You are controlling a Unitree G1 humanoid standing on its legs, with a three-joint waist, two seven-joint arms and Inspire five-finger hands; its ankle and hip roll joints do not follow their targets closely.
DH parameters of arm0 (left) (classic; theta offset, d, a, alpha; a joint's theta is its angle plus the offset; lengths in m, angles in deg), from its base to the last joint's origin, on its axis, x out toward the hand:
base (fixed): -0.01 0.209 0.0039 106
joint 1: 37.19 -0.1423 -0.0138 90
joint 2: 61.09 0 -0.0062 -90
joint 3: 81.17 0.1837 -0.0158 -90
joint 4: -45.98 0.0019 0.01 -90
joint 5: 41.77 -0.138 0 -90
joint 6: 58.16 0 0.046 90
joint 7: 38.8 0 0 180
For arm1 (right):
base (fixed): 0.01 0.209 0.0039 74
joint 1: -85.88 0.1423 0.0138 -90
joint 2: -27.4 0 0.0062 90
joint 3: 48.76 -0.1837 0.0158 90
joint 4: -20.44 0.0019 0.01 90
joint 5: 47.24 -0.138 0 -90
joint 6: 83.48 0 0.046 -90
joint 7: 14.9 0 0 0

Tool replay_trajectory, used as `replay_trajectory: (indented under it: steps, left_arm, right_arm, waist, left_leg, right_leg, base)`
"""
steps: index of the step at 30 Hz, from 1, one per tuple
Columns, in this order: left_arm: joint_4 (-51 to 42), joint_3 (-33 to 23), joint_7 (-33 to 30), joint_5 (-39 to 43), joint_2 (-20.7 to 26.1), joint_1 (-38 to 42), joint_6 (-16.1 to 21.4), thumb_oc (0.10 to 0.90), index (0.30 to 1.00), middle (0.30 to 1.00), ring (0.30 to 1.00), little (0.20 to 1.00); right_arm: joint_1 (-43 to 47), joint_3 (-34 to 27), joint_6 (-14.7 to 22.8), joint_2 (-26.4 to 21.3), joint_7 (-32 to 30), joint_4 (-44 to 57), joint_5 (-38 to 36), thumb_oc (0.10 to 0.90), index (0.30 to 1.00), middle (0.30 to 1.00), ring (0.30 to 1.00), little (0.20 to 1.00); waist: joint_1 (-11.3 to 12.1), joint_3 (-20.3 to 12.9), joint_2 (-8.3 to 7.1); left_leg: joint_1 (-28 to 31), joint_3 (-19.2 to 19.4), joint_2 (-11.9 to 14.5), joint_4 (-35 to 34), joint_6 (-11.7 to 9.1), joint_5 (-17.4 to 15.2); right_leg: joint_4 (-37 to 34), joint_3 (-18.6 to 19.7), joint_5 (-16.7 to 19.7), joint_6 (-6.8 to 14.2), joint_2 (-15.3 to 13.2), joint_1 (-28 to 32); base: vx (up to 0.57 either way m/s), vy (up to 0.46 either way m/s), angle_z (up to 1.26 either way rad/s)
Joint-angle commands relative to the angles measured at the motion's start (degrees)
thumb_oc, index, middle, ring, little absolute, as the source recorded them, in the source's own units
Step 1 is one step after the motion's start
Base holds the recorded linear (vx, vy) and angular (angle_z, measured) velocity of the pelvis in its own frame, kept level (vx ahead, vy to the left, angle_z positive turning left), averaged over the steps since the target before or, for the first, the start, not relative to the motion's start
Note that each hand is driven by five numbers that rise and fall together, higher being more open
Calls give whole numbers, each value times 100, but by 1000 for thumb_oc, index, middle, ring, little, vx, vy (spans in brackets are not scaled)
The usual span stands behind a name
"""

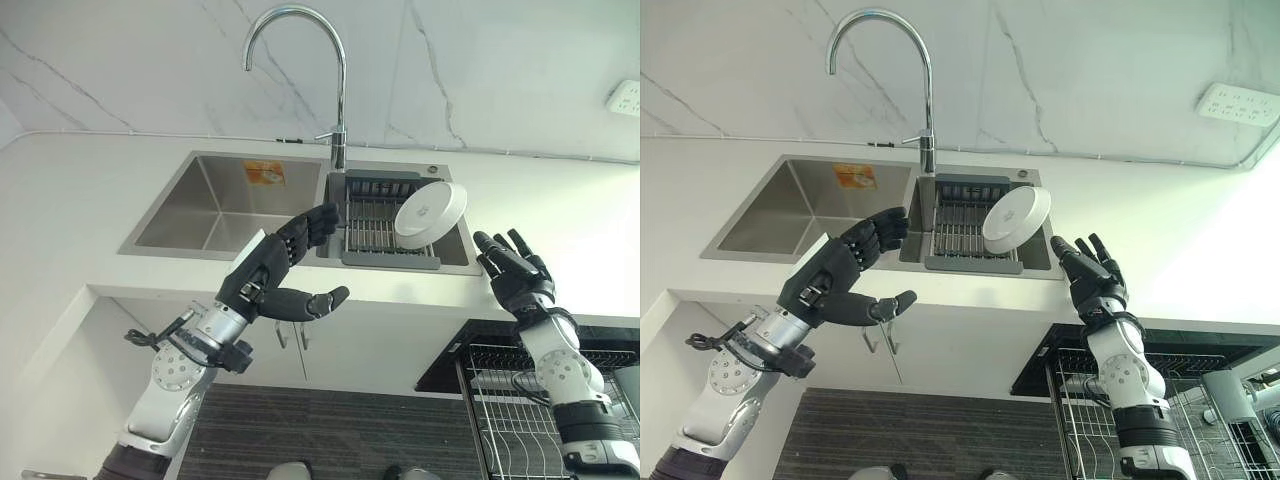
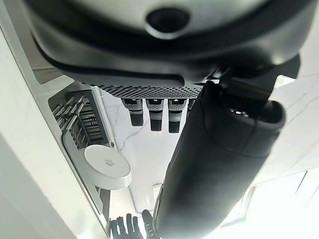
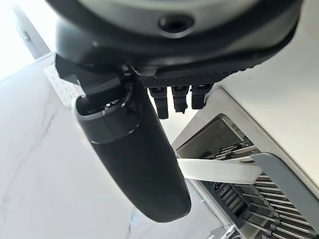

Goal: Place the dishes in the dishwasher.

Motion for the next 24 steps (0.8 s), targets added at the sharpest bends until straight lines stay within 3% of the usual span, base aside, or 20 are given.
replay_trajectory:
  steps: [1,9,24]
  left_arm:
    - [-468,-65,-113,415,99,546,428,800,900,900,900,900]
    - [-441,-20,-125,404,133,538,461,800,900,900,900,900]
    - [-370,69,-127,466,275,606,470,800,900,900,900,900]
  right_arm:
    - [1064,-127,284,-535,331,-37,-95,800,900,900,900,900]
    - [1388,1,-27,-837,517,-394,-183,800,900,900,900,900]
    - [1715,199,-284,-1049,795,-1194,-228,800,900,900,900,900]
  waist:
    - [60,-183,-68]
    - [131,-182,-102]
    - [291,-108,-170]
  left_leg:
    - [545,318,282,133,-71,-1115]
    - [536,280,262,133,-78,-1100]
    - [513,184,256,133,-90,-1069]
  right_leg:
    - [-301,139,-91,608,-89,47]
    - [-301,106,-97,603,-90,71]
    - [-301,-11,-78,628,-111,131]
  base:
    - [0,0,0]
    - [0,0,0]
    - [0,0,1]
